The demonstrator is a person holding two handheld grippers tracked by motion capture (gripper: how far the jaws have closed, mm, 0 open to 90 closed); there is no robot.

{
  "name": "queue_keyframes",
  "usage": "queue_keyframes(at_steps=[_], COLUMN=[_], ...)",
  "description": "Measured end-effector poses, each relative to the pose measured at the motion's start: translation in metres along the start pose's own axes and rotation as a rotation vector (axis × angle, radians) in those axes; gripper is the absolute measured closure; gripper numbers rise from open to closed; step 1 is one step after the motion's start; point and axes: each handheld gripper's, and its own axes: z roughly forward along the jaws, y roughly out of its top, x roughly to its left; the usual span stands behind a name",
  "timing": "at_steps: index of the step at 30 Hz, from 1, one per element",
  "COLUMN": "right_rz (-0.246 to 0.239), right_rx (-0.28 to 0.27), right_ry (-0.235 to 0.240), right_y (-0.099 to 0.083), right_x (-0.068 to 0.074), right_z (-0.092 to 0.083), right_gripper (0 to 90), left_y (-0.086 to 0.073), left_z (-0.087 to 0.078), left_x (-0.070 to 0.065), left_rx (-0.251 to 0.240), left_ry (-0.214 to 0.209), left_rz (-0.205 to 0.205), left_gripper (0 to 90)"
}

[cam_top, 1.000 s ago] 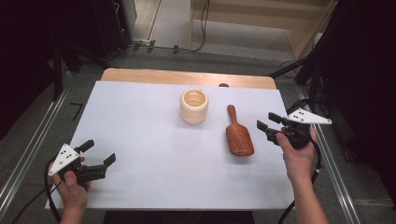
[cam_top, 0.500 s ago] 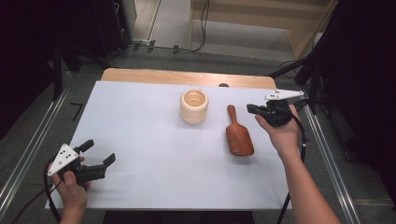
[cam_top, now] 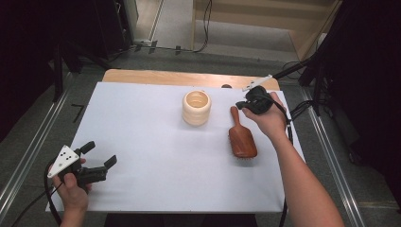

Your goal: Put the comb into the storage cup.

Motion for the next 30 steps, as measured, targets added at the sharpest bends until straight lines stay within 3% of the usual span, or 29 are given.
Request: queue_keyframes(at_steps=[14,23,30], right_rz=[-0.053,-0.056,-0.066], right_rx=[0.221,0.304,0.339], right_ry=[0.002,0.010,0.011], right_y=[0.016,0.011,0.010], right_x=[-0.004,-0.006,-0.003], right_z=[0.057,0.080,0.090], right_gripper=[88.5,88.6,88.5], left_y=[0.000,0.000,0.000], left_z=[0.000,0.000,0.000], left_x=[0.001,0.000,0.000], left_rx=[0.001,0.003,0.004], left_ry=[-0.003,-0.005,-0.006], left_rz=[0.001,0.003,0.002], left_gripper=[1.4,1.4,1.5])
